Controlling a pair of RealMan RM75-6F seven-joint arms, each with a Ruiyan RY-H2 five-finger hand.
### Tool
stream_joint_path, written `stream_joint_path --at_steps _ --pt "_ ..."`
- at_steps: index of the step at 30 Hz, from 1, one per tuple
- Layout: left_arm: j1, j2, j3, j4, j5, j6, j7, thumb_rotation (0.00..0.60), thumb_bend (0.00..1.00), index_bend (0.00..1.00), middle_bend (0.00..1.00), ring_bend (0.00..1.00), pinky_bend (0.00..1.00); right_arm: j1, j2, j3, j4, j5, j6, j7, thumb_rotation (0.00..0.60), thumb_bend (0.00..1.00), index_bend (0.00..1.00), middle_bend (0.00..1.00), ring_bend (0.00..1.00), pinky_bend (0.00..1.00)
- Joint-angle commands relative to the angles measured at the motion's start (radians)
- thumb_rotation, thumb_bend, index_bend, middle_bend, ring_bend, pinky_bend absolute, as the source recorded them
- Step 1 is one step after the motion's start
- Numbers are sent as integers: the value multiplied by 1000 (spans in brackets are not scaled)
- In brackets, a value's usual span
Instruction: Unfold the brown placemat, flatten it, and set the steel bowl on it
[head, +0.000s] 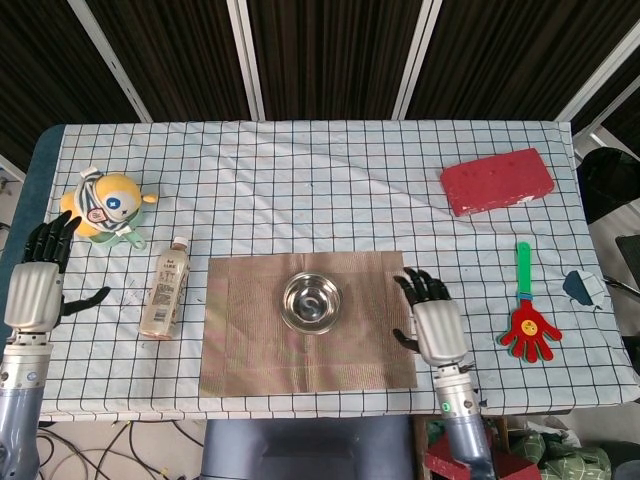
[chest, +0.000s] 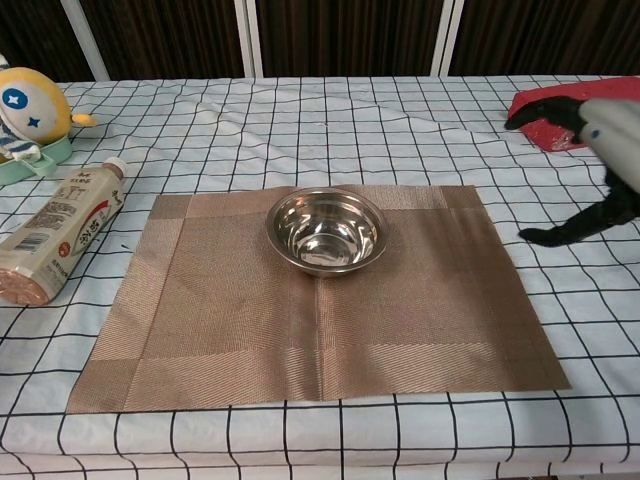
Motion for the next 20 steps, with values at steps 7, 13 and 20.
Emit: stream_joint_path --at_steps 7,13,20 --pt "18 19 7 -32 -20 12 96 600 46 0 0 15 27 -106 257 -4 33 -1 59 123 600 49 77 64 83 198" --pt "28 24 19 -40 -22 17 164 600 19 0 0 0 0 -136 320 -6 75 -7 62 189 600 25 11 2 31 188" --pt "24 18 15 -34 -56 1 243 600 13 0 0 0 0 -157 323 -15 131 7 32 246 600 0 0 0 0 186"
